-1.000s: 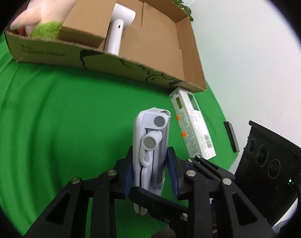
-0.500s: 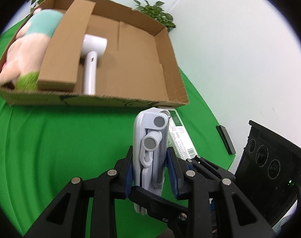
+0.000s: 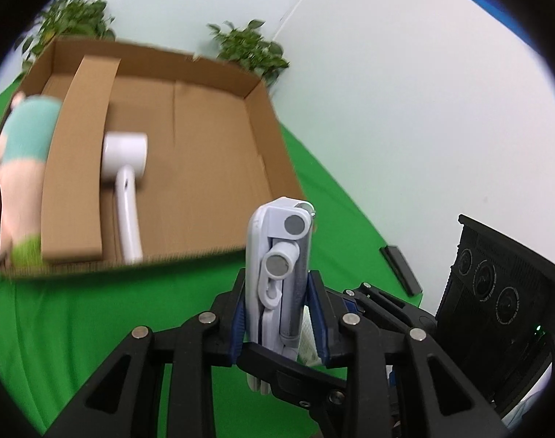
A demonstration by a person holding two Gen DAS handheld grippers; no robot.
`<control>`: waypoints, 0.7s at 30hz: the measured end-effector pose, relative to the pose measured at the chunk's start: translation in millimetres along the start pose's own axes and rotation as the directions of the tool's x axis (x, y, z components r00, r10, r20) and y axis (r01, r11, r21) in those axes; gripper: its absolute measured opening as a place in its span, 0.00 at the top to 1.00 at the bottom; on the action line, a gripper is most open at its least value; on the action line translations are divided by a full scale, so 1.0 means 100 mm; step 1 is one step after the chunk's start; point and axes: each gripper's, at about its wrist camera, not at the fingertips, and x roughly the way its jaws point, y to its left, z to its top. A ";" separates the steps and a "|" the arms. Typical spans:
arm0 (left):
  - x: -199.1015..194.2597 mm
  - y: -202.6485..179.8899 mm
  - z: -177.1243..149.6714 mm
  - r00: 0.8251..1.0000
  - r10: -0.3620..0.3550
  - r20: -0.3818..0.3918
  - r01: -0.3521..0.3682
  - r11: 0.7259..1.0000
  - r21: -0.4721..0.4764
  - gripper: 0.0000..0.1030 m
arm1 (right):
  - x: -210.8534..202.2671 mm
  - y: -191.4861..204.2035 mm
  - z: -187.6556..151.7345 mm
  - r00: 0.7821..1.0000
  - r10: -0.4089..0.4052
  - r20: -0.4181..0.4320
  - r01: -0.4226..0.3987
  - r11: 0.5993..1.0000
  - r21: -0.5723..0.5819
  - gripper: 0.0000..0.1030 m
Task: Organize objects
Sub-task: 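Carry the phone stand with the left gripper into the tray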
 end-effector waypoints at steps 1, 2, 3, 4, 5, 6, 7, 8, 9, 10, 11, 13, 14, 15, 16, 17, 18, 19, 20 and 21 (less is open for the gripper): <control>-0.01 -0.02 0.06 1.000 -0.002 0.005 0.002 1.000 0.013 0.72 | -0.02 0.00 0.07 1.000 -0.005 0.014 0.005 1.000 -0.007 0.39; -0.02 -0.05 0.15 1.000 0.000 0.015 0.000 1.000 0.028 0.72 | -0.05 -0.01 0.14 1.000 -0.008 0.029 0.009 1.000 -0.011 0.39; -0.03 -0.07 0.22 1.000 0.001 0.022 -0.002 0.999 0.038 0.72 | -0.06 -0.02 0.23 0.999 -0.010 0.042 0.010 1.000 -0.010 0.39; -0.04 -0.09 0.29 1.000 0.003 0.027 -0.004 0.999 0.049 0.72 | -0.06 -0.03 0.30 0.999 -0.012 0.051 0.013 1.000 -0.011 0.39; -0.04 -0.10 0.39 0.999 0.007 0.031 -0.009 0.998 0.059 0.72 | -0.07 -0.05 0.39 0.998 -0.013 0.063 0.014 1.000 -0.012 0.39; -0.01 -0.09 0.47 0.999 0.012 0.032 -0.014 0.998 0.065 0.72 | -0.06 -0.07 0.46 0.998 -0.010 0.069 0.011 1.000 -0.010 0.39; 0.01 -0.09 0.53 0.999 0.019 0.031 -0.022 0.997 0.072 0.72 | -0.04 -0.10 0.55 0.997 -0.006 0.073 0.006 1.000 -0.005 0.39; 0.06 -0.07 0.59 0.999 0.034 0.028 -0.036 0.996 0.076 0.72 | -0.03 -0.13 0.60 0.998 -0.004 0.070 0.004 1.000 0.000 0.39; 0.10 -0.06 0.64 0.999 0.045 0.025 -0.047 0.996 0.074 0.72 | 0.00 -0.16 0.66 0.998 0.000 0.062 -0.001 1.000 0.008 0.39; 0.13 -0.04 0.68 0.998 0.055 0.023 -0.056 0.996 0.073 0.72 | 0.04 -0.21 0.72 0.999 0.009 0.046 -0.010 1.000 0.023 0.39; 0.18 -0.02 0.73 0.998 0.061 0.021 -0.062 0.995 0.074 0.72 | 0.09 -0.25 0.78 0.999 0.019 0.034 -0.020 0.999 0.034 0.39; 0.25 0.05 0.78 0.998 0.062 0.016 -0.063 0.996 0.063 0.72 | 0.15 -0.31 0.88 0.999 0.026 0.023 -0.027 0.999 0.036 0.39; 0.27 0.08 0.80 0.998 0.062 0.011 -0.063 0.996 0.057 0.72 | 0.19 -0.34 0.92 1.000 0.027 0.014 -0.028 0.999 0.039 0.39; 0.30 0.11 0.81 0.998 0.063 0.006 -0.063 0.997 0.051 0.72 | 0.23 -0.37 0.94 1.000 0.028 0.006 -0.028 0.999 0.042 0.39; 0.35 0.16 0.82 0.998 0.065 -0.002 -0.065 0.997 0.042 0.72 | 0.28 -0.40 0.97 1.000 0.031 -0.006 -0.030 0.999 0.045 0.39; 0.37 0.18 0.81 0.998 0.068 -0.008 -0.067 0.997 0.037 0.72 | 0.32 -0.42 0.97 0.999 0.033 -0.015 -0.032 0.998 0.048 0.39; 0.41 0.22 0.81 0.998 0.068 -0.016 -0.068 0.997 0.029 0.72 | 0.38 -0.45 0.98 0.999 0.036 -0.028 -0.034 0.998 0.052 0.39; 0.44 0.26 0.80 0.997 0.068 -0.024 -0.067 0.998 0.020 0.72 | 0.43 -0.47 0.98 0.999 0.037 -0.038 -0.035 0.998 0.054 0.39; 0.49 0.31 0.80 0.997 0.071 -0.035 -0.070 0.997 0.013 0.72 | 0.49 -0.50 0.97 0.998 0.039 -0.051 -0.036 0.998 0.057 0.39; 0.54 0.35 0.78 0.996 0.077 -0.046 -0.077 0.997 0.005 0.72 | 0.55 -0.52 0.96 0.997 0.042 -0.063 -0.038 0.997 0.060 0.39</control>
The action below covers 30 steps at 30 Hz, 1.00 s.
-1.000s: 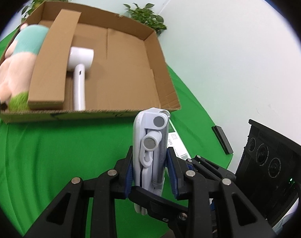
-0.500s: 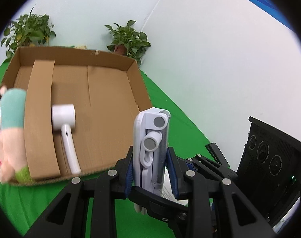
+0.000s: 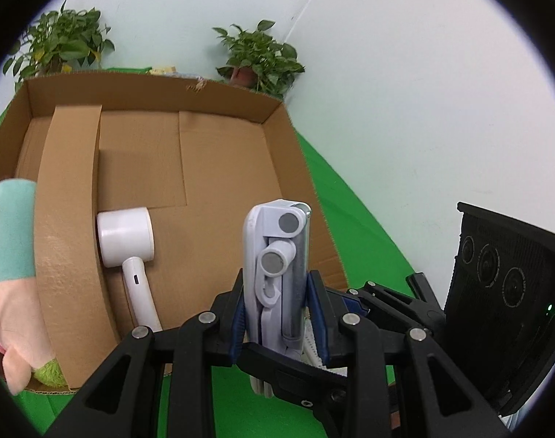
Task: Organize objects
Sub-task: 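Carry the phone stand with the left gripper into the tray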
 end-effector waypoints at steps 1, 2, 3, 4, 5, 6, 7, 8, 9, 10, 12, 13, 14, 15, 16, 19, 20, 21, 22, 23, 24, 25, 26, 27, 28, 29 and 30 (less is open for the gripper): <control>0.04 0.03 -0.01 1.000 0.005 -0.008 -0.005 1.000 -0.005 0.72 | 0.07 -0.04 -0.01 1.000 0.004 -0.014 -0.004 1.000 0.007 0.39; 0.09 0.07 -0.02 1.000 0.010 -0.018 -0.011 1.000 -0.009 0.72 | 0.15 -0.08 -0.03 1.000 0.009 -0.029 -0.008 1.000 0.015 0.39; 0.14 0.10 -0.03 1.000 0.016 -0.026 -0.016 1.000 -0.015 0.72 | 0.21 -0.12 -0.05 0.999 0.012 -0.040 -0.011 1.000 0.022 0.39; 0.18 0.13 -0.03 0.999 0.022 -0.034 -0.022 1.000 -0.022 0.72 | 0.27 -0.15 -0.06 0.999 0.019 -0.050 -0.018 0.999 0.031 0.39; 0.23 0.17 -0.03 0.999 0.028 -0.042 -0.030 0.999 -0.030 0.72 | 0.34 -0.19 -0.08 0.998 0.029 -0.061 -0.026 0.999 0.041 0.39; 0.26 0.20 -0.03 0.998 0.032 -0.048 -0.033 0.999 -0.038 0.72 | 0.39 -0.22 -0.09 0.997 0.035 -0.070 -0.032 0.998 0.047 0.39; 0.29 0.23 -0.03 0.998 0.034 -0.054 -0.037 0.998 -0.048 0.72 | 0.45 -0.25 -0.10 0.996 0.041 -0.079 -0.037 0.998 0.054 0.39; 0.34 0.27 -0.03 0.997 0.039 -0.064 -0.043 0.997 -0.058 0.72 | 0.51 -0.29 -0.10 0.995 0.046 -0.089 -0.041 0.997 0.059 0.39; 0.38 0.29 -0.02 0.996 0.045 -0.072 -0.050 0.997 -0.063 0.72 | 0.57 -0.32 -0.11 0.994 0.053 -0.100 -0.046 0.997 0.065 0.39; 0.42 0.32 -0.02 0.995 0.053 -0.081 -0.059 0.996 -0.068 0.72 | 0.62 -0.35 -0.12 0.992 0.058 -0.109 -0.051 0.996 0.071 0.39; 0.50 0.36 -0.02 0.993 0.067 -0.099 -0.075 0.994 -0.074 0.72 | 0.74 -0.42 -0.13 0.989 0.071 -0.132 -0.060 0.994 0.086 0.39; 0.54 0.38 -0.01 0.992 0.071 -0.107 -0.079 0.994 -0.078 0.72 | 0.78 -0.44 -0.14 0.987 0.077 -0.142 -0.063 0.993 0.095 0.39; 0.59 0.40 -0.01 0.990 0.073 -0.117 -0.083 0.993 -0.082 0.72 | 0.83 -0.47 -0.15 0.986 0.082 -0.149 -0.067 0.992 0.103 0.39; 0.62 0.42 -0.01 0.989 0.076 -0.126 -0.087 0.993 -0.085 0.72 | 0.86 -0.50 -0.16 0.984 0.088 -0.154 -0.071 0.991 0.112 0.39; 0.66 0.43 -0.01 0.988 0.078 -0.134 -0.090 0.992 -0.085 0.72 | 0.91 -0.54 -0.16 0.983 0.092 -0.160 -0.073 0.990 0.121 0.39; 0.79 0.47 -0.03 0.983 0.084 -0.162 -0.100 0.990 -0.094 0.72 | 1.01 -0.63 -0.22 0.978 0.102 -0.181 -0.076 0.987 0.144 0.39; 0.84 0.49 -0.04 0.981 0.087 -0.172 -0.105 0.989 -0.100 0.71 | 1.05 -0.66 -0.24 0.976 0.102 -0.193 -0.074 0.986 0.150 0.39; 0.87 0.50 -0.05 0.980 0.090 -0.177 -0.109 0.988 -0.105 0.71 | 1.09 -0.68 -0.26 0.974 0.101 -0.201 -0.070 0.986 0.153 0.39; 0.89 0.52 -0.06 0.979 0.092 -0.181 -0.113 0.988 -0.109 0.71 | 1.12 -0.70 -0.27 0.973 0.100 -0.208 -0.068 0.985 0.156 0.39; 0.92 0.53 -0.07 0.978 0.094 -0.186 -0.117 0.986 -0.115 0.71 | 1.15 -0.71 -0.29 0.972 0.099 -0.212 -0.066 0.985 0.158 0.39; 0.94 0.54 -0.08 0.977 0.095 -0.190 -0.119 0.986 -0.118 0.71 | 1.17 -0.72 -0.30 0.972 0.099 -0.215 -0.065 0.985 0.159 0.39; 0.96 0.55 -0.08 0.976 0.098 -0.194 -0.123 0.985 -0.119 0.71 | 1.20 -0.73 -0.31 0.971 0.099 -0.219 -0.065 0.985 0.161 0.39; 0.97 0.56 -0.08 0.974 0.107 -0.200 -0.133 0.984 -0.117 0.70 | 1.22 -0.74 -0.31 0.970 0.102 -0.223 -0.065 0.984 0.166 0.39; 0.98 0.55 -0.08 0.971 0.122 -0.204 -0.146 0.983 -0.108 0.70 | 1.25 -0.74 -0.32 0.969 0.102 -0.226 -0.065 0.984 0.168 0.39; 0.97 0.53 -0.08 0.969 0.138 -0.207 -0.161 0.982 -0.099 0.69 | 1.27 -0.74 -0.32 0.969 0.101 -0.227 -0.063 0.984 0.167 0.39; 0.97 0.52 -0.08 0.966 0.151 -0.210 -0.174 0.980 -0.093 0.69 | 1.28 -0.73 -0.32 0.969 0.099 -0.227 -0.062 0.984 0.164 0.39; 0.96 0.51 -0.08 0.964 0.157 -0.212 -0.180 0.979 -0.094 0.69 | 1.30 -0.72 -0.32 0.969 0.097 -0.227 -0.061 0.985 0.163 0.39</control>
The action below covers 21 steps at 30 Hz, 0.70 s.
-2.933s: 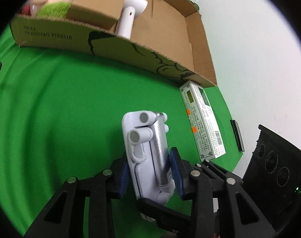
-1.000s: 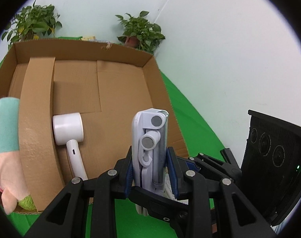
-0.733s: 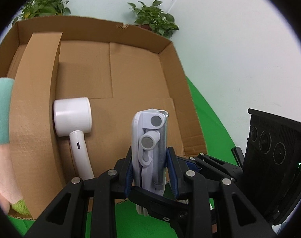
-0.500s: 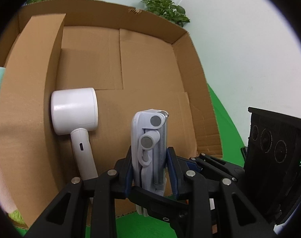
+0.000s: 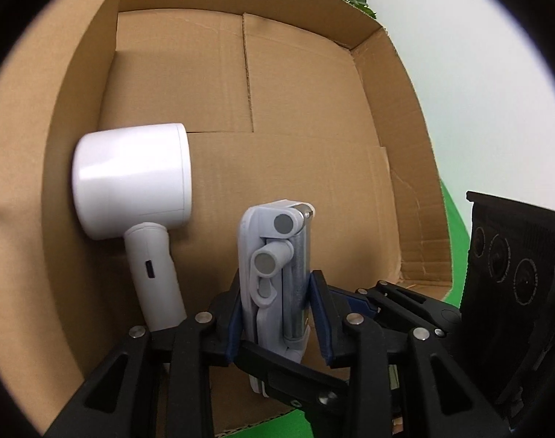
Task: Organize objects
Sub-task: 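Carry the phone stand with the left gripper into the tray, then lower the phone stand beside the hair dryer and open the left gripper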
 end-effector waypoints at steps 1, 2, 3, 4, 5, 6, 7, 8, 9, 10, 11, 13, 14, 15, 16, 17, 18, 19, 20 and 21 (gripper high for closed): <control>-0.03 0.00 0.00 1.000 0.004 0.000 -0.004 1.000 -0.009 0.69 | 0.01 0.00 0.00 1.000 -0.003 -0.001 0.003 1.000 0.002 0.39; -0.07 0.01 0.00 1.000 0.005 0.006 -0.005 1.000 -0.018 0.69 | 0.03 0.00 0.00 1.000 -0.013 -0.002 0.013 1.000 0.006 0.39; -0.11 0.02 0.00 1.000 0.008 0.017 -0.008 1.000 -0.020 0.69 | 0.06 -0.01 -0.01 0.999 -0.036 0.001 0.036 0.999 0.007 0.39; -0.17 0.02 -0.01 0.999 0.015 0.030 -0.015 1.000 -0.020 0.69 | 0.07 -0.02 -0.02 0.999 -0.048 0.003 0.048 0.999 0.009 0.39; -0.24 0.02 -0.04 0.999 0.012 0.046 -0.011 1.000 -0.020 0.69 | 0.08 -0.03 -0.03 0.999 -0.040 0.006 0.040 0.999 0.022 0.39; -0.28 0.02 -0.04 0.998 0.008 0.057 -0.007 1.000 -0.022 0.69 | 0.09 -0.03 -0.03 0.999 -0.038 0.007 0.038 0.999 0.025 0.39; -0.36 0.03 -0.06 0.997 0.012 0.074 -0.010 1.000 -0.023 0.69 | 0.10 -0.02 -0.03 0.999 -0.042 0.005 0.042 0.999 0.021 0.39; -0.43 0.02 -0.09 0.996 0.026 0.089 -0.024 0.999 -0.021 0.69 | 0.12 0.00 -0.03 0.999 -0.048 -0.001 0.048 0.999 0.015 0.38; -0.49 0.03 -0.11 0.994 0.037 0.106 -0.035 0.999 -0.022 0.69 | 0.13 0.01 -0.02 0.999 -0.052 -0.006 0.052 0.999 0.007 0.37; -0.54 0.07 -0.08 0.992 0.035 0.119 -0.032 0.999 -0.027 0.69 | 0.12 0.02 -0.02 0.999 -0.051 -0.012 0.051 0.999 -0.003 0.36; -0.62 0.11 -0.10 0.990 0.028 0.136 -0.023 0.999 -0.038 0.69 | 0.12 0.04 -0.02 0.999 -0.042 -0.017 0.042 0.999 -0.005 0.36; -0.77 0.19 -0.15 0.986 0.032 0.161 -0.025 0.999 -0.047 0.69 | 0.11 0.06 -0.02 0.999 -0.037 -0.023 0.036 0.999 -0.013 0.36; -0.85 0.25 -0.17 0.983 0.040 0.177 -0.033 0.998 -0.047 0.69 | 0.10 0.08 -0.01 0.999 -0.047 -0.019 0.046 0.999 -0.021 0.36; -0.90 0.26 -0.18 0.982 0.046 0.186 -0.038 0.998 -0.045 0.69 | 0.09 0.08 -0.01 0.998 -0.056 -0.012 0.056 0.998 -0.025 0.36; -0.93 0.27 -0.20 0.980 0.050 0.193 -0.042 0.998 -0.042 0.69 | 0.08 0.09 -0.01 0.998 -0.061 -0.005 0.060 0.998 -0.027 0.36; -0.97 0.28 -0.23 0.978 0.055 0.199 -0.048 0.998 -0.038 0.69 | 0.07 0.08 0.00 0.998 -0.068 -0.001 0.067 0.997 -0.023 0.36; -0.99 0.29 -0.25 0.977 0.061 0.205 -0.055 0.998 -0.033 0.69 | 0.09 0.07 0.01 0.997 -0.076 -0.005 0.076 0.997 -0.021 0.38; -1.02 0.31 -0.28 0.976 0.063 0.207 -0.058 0.998 -0.031 0.69 | 0.10 0.07 0.01 0.996 -0.086 -0.013 0.086 0.996 -0.022 0.46; -1.02 0.32 -0.29 0.976 0.062 0.208 -0.057 0.998 -0.031 0.69 | 0.13 0.08 0.00 0.995 -0.100 -0.023 0.099 0.995 -0.025 0.52; -1.04 0.35 -0.30 0.976 0.060 0.210 -0.054 0.998 -0.034 0.69 | 0.14 0.09 -0.02 0.993 -0.117 -0.024 0.116 0.993 -0.033 0.52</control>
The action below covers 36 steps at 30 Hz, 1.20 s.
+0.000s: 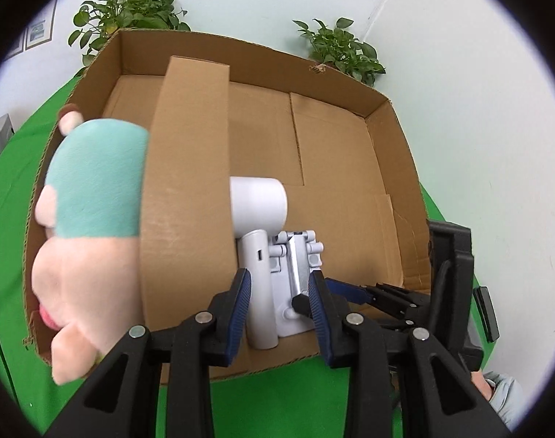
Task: Organize objects
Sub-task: 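Lower the phone stand beside the hair dryer and open the left gripper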
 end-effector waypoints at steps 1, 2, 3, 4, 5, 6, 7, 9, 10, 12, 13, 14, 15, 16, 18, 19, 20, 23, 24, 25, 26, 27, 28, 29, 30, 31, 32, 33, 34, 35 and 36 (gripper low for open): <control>-0.02 0.03 -0.01 1.000 0.003 0.003 -0.003 1.000 -0.002 0.69 | 0.00 0.05 -0.01 1.000 -0.024 0.008 0.024 0.999 -0.024 0.53; -0.02 0.04 -0.01 1.000 0.008 0.006 -0.008 1.000 -0.001 0.69 | 0.01 0.06 -0.03 0.999 -0.033 0.008 0.034 0.999 -0.037 0.54; -0.02 0.05 -0.02 1.000 0.011 0.007 -0.011 1.000 -0.001 0.69 | 0.02 0.07 -0.04 0.999 -0.035 0.011 0.036 0.998 -0.042 0.54; -0.03 0.06 -0.03 1.000 0.009 0.007 -0.009 1.000 -0.002 0.69 | 0.03 0.07 -0.05 0.999 -0.037 0.013 0.037 0.998 -0.040 0.54; -0.04 0.07 -0.04 1.000 0.001 0.008 -0.001 1.000 -0.003 0.69 | 0.03 0.07 -0.06 0.999 -0.040 0.016 0.040 0.998 -0.042 0.54; -0.05 0.07 -0.06 1.000 -0.001 0.009 0.001 1.000 -0.002 0.69 | 0.02 0.07 -0.06 0.999 -0.041 0.017 0.042 0.998 -0.044 0.54; -0.06 0.07 -0.07 1.000 -0.001 0.012 0.001 1.000 0.001 0.69 | 0.02 0.08 -0.07 0.999 -0.043 0.020 0.044 0.998 -0.047 0.54; -0.06 0.06 -0.09 1.000 0.004 0.018 -0.004 1.000 0.009 0.69 | 0.02 0.07 -0.06 0.999 -0.041 0.022 0.042 0.998 -0.044 0.54; -0.05 0.04 -0.10 1.000 0.006 0.021 -0.006 1.000 0.013 0.69 | 0.01 0.07 -0.06 0.999 -0.040 0.023 0.041 0.998 -0.040 0.54; -0.12 0.02 -0.16 0.999 0.018 0.043 -0.019 1.000 0.022 0.69 | -0.01 0.06 -0.08 0.998 -0.055 0.035 0.056 0.998 -0.033 0.53; -0.15 0.01 -0.17 0.997 0.036 0.064 -0.037 0.999 0.020 0.69 | -0.05 0.07 -0.09 0.996 -0.069 0.050 0.070 0.997 -0.032 0.49; -0.22 0.00 -0.20 0.992 0.062 0.107 -0.063 0.998 0.010 0.68 | -0.13 0.08 -0.10 0.994 -0.081 0.079 0.083 0.996 -0.031 0.39; -0.26 -0.02 -0.22 0.988 0.070 0.135 -0.072 0.997 0.008 0.65 | -0.21 0.09 -0.11 0.989 -0.089 0.118 0.093 0.995 -0.030 0.31; -0.33 -0.02 -0.25 0.983 0.080 0.163 -0.082 0.997 0.009 0.55 | -0.35 0.11 -0.13 0.980 -0.100 0.174 0.106 0.994 -0.030 0.15; -0.48 -0.10 -0.32 0.957 0.151 0.246 -0.159 0.987 0.012 0.32 | -0.68 0.20 -0.24 0.944 -0.151 0.294 0.171 0.984 -0.043 0.01; -0.56 -0.16 -0.37 0.933 0.196 0.301 -0.212 0.977 0.020 0.20 | -0.80 0.23 -0.31 0.931 -0.171 0.322 0.197 0.979 -0.051 0.00; -0.60 -0.20 -0.40 0.917 0.221 0.331 -0.244 0.969 0.027 0.20 | -0.94 0.28 -0.39 0.913 -0.201 0.356 0.238 0.969 -0.063 0.00; -0.71 -0.37 -0.53 0.867 0.299 0.400 -0.349 0.935 0.057 0.20 | -1.24 0.37 -0.66 0.870 -0.260 0.419 0.313 0.948 -0.060 0.00; -0.74 -0.40 -0.56 0.862 0.302 0.407 -0.354 0.933 0.059 0.20 | -1.27 0.40 -0.69 0.860 -0.278 0.429 0.329 0.943 -0.049 0.00; -0.76 -0.43 -0.60 0.859 0.304 0.413 -0.358 0.932 0.058 0.20 | -1.37 0.42 -0.79 0.846 -0.299 0.441 0.349 0.936 -0.035 0.00; -0.80 -0.46 -0.65 0.854 0.303 0.423 -0.358 0.932 0.055 0.20 | -1.47 0.44 -0.87 0.835 -0.310 0.455 0.363 0.931 -0.032 0.00; -0.83 -0.48 -0.68 0.851 0.304 0.429 -0.359 0.932 0.052 0.20 | -1.53 0.47 -0.92 0.826 -0.314 0.467 0.372 0.928 -0.033 0.00; -0.85 -0.49 -0.70 0.848 0.308 0.432 -0.363 0.930 0.050 0.20 | -1.58 0.49 -0.97 0.821 -0.316 0.476 0.376 0.926 -0.034 0.00; -0.88 -0.51 -0.74 0.842 0.321 0.434 -0.377 0.925 0.047 0.20 | -1.64 0.50 -1.03 0.813 -0.319 0.487 0.380 0.924 -0.030 0.00; -0.89 -0.53 -0.76 0.839 0.328 0.434 -0.385 0.922 0.047 0.20 | -1.66 0.51 -1.02 0.810 -0.319 0.492 0.380 0.925 -0.027 0.00; -0.92 -0.55 -0.78 0.836 0.333 0.436 -0.392 0.919 0.051 0.20 | -1.70 0.53 -1.09 0.810 -0.315 0.494 0.376 0.926 -0.025 0.00; -0.94 -0.57 -0.81 0.834 0.336 0.437 -0.399 0.915 0.057 0.20 | -1.82 0.54 -1.20 0.812 -0.312 0.494 0.373 0.928 -0.027 0.00; -0.95 -0.60 -0.84 0.831 0.341 0.438 -0.407 0.911 0.062 0.20 | -1.84 0.55 -1.25 0.811 -0.313 0.494 0.374 0.927 -0.027 0.00; -0.96 -0.61 -0.85 0.830 0.345 0.439 -0.412 0.909 0.064 0.20 | -1.86 0.56 -1.30 0.808 -0.317 0.496 0.379 0.925 -0.026 0.00; -0.98 -0.63 -0.88 0.828 0.348 0.439 -0.415 0.908 0.064 0.20 | -1.88 0.58 -1.35 0.805 -0.319 0.499 0.383 0.923 -0.027 0.00; -0.99 -0.64 -0.89 0.830 0.347 0.437 -0.413 0.909 0.062 0.20 | -1.88 0.59 -1.38 0.803 -0.319 0.502 0.385 0.922 -0.029 0.00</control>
